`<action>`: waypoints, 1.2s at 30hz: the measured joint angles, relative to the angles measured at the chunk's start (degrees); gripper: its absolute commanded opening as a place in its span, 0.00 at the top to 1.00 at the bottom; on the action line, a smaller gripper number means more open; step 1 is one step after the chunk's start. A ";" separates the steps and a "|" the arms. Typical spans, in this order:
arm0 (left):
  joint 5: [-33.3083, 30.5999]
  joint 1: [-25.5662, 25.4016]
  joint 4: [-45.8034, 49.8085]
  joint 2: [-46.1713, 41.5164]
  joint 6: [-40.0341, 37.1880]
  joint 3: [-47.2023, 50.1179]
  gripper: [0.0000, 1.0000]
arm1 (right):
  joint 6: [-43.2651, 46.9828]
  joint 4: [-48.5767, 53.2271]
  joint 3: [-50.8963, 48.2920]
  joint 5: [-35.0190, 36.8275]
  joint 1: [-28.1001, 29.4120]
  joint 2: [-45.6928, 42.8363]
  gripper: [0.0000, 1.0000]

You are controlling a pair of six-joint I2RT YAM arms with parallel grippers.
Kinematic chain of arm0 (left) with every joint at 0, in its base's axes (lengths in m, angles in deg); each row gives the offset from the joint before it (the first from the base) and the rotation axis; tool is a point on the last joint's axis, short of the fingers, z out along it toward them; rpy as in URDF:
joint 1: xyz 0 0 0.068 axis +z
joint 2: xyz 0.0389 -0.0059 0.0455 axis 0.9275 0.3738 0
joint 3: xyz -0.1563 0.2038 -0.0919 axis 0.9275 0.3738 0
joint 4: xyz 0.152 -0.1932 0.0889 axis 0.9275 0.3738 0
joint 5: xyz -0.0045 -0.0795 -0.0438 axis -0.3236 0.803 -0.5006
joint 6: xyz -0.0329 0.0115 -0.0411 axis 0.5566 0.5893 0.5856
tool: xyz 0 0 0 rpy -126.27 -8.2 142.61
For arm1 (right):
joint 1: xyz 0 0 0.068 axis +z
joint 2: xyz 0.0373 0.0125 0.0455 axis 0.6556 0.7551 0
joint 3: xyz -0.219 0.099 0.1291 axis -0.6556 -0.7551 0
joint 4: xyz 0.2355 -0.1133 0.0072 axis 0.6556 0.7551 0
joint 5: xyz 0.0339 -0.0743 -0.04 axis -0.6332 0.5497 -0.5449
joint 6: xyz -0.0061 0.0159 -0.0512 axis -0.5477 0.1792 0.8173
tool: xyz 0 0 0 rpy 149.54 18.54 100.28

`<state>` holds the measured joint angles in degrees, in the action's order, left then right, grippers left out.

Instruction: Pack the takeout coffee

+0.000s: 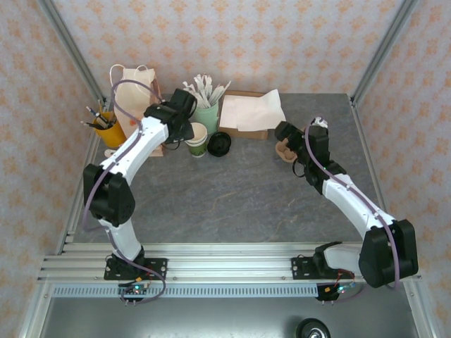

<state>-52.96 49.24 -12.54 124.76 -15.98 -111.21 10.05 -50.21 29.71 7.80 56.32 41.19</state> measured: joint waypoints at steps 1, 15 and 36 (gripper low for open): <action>0.04 0.00 0.46 1.20 -0.22 -1.01 0.56 | -0.02 0.39 -0.02 0.24 0.00 0.00 0.01; 0.22 0.22 3.87 10.16 -2.82 -7.39 0.74 | 0.00 4.11 -0.79 1.88 0.00 -1.18 0.01; 1.14 0.20 3.39 6.62 -5.35 -5.29 1.00 | -3.93 5.33 -0.22 -3.74 0.87 -0.20 0.00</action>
<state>-51.82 49.44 -9.16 131.38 -21.33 -116.50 6.11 -44.87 29.49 4.06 57.19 40.99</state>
